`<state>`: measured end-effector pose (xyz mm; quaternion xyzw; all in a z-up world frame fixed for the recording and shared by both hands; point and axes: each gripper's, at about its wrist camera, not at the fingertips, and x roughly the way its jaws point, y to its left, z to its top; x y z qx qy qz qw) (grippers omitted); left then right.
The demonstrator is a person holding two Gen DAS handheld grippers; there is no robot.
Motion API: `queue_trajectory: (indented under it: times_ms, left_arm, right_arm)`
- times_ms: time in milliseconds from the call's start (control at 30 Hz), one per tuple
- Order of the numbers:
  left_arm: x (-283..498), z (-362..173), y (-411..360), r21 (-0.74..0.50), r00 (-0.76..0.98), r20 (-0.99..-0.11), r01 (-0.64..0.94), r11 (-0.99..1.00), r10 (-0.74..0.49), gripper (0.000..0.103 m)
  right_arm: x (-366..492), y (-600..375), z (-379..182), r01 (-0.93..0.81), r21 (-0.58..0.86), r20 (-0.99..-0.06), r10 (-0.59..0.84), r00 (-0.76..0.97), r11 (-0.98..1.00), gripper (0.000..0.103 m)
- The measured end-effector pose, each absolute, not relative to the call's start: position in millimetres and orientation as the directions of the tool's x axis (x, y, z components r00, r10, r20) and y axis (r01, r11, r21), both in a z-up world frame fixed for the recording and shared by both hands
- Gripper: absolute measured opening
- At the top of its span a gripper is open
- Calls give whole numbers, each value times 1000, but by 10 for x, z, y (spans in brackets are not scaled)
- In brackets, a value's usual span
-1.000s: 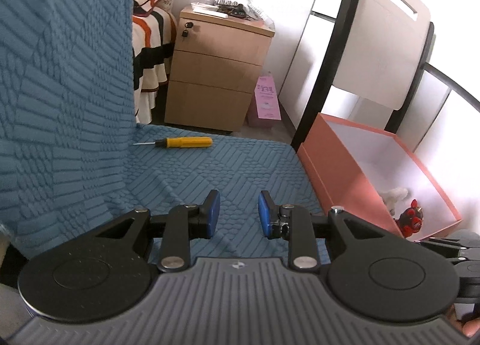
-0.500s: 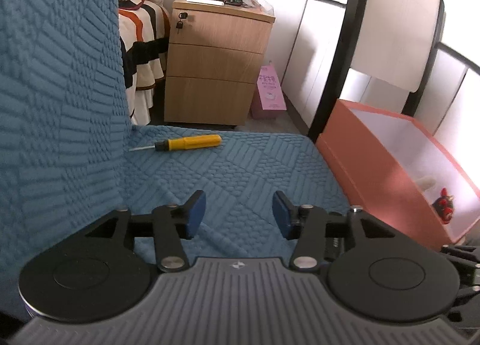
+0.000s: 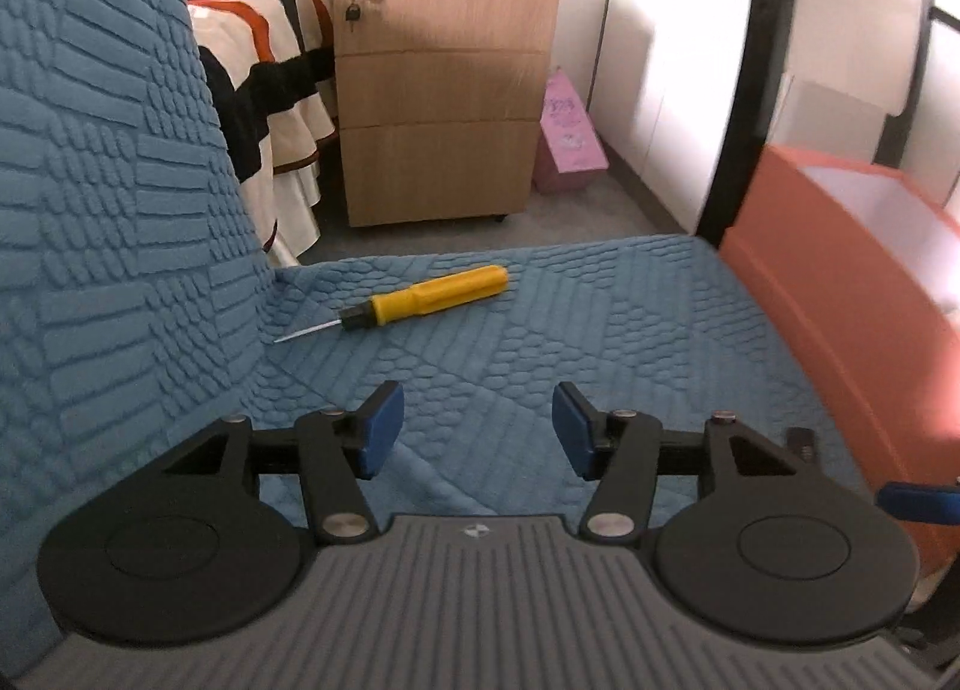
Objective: Organize rigid objects
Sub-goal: 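Move the right tool to the black stick while the left tool approaches the yellow screwdriver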
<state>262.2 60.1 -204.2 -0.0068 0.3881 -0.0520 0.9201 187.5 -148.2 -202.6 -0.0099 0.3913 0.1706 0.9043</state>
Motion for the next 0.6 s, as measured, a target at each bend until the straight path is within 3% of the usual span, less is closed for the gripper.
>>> queue_trajectory:
  times_ms: [200, 467, 600]
  left_arm:
    - [2876, -2154, 674, 4, 684, -726, 103, 995, -68, 61]
    - [3173, -2350, 663, 38, 664, -746, 114, 993, -48, 61]
    - [3295, -2438, 619, 66, 651, -758, 140, 988, -42, 61]
  right_arm:
    - [2073, -1496, -2179, -240, 85, -738, 223, 637, 967, 86]
    - [2292, -1470, -2393, -189, 73, -786, 173, 593, 979, 74]
    - [2350, -1452, -2458, -157, -24, -797, 76, 599, 987, 71]
